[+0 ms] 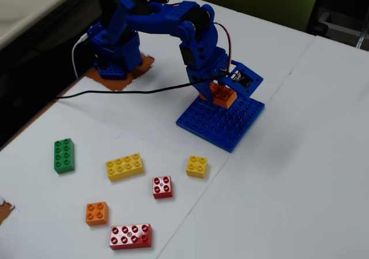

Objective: Pick up the 2x4 orange block and go up the 8x8 blue block.

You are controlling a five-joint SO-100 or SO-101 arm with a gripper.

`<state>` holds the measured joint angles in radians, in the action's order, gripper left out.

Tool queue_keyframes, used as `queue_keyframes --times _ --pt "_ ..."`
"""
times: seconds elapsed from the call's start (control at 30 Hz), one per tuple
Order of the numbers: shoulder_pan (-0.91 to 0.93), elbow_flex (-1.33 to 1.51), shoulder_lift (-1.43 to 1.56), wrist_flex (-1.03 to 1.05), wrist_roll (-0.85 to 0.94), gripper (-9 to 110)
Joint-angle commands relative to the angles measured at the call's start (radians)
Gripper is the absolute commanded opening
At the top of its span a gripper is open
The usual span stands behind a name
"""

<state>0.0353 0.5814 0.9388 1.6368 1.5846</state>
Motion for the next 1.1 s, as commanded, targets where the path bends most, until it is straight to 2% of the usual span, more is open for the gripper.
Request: queue_keyframes --times 0.0,1.07 --pt "-0.005 -0.055 0.021 -0.021 0.009 0" --pt "-0.005 -0.055 0.011 -0.021 0.008 0"
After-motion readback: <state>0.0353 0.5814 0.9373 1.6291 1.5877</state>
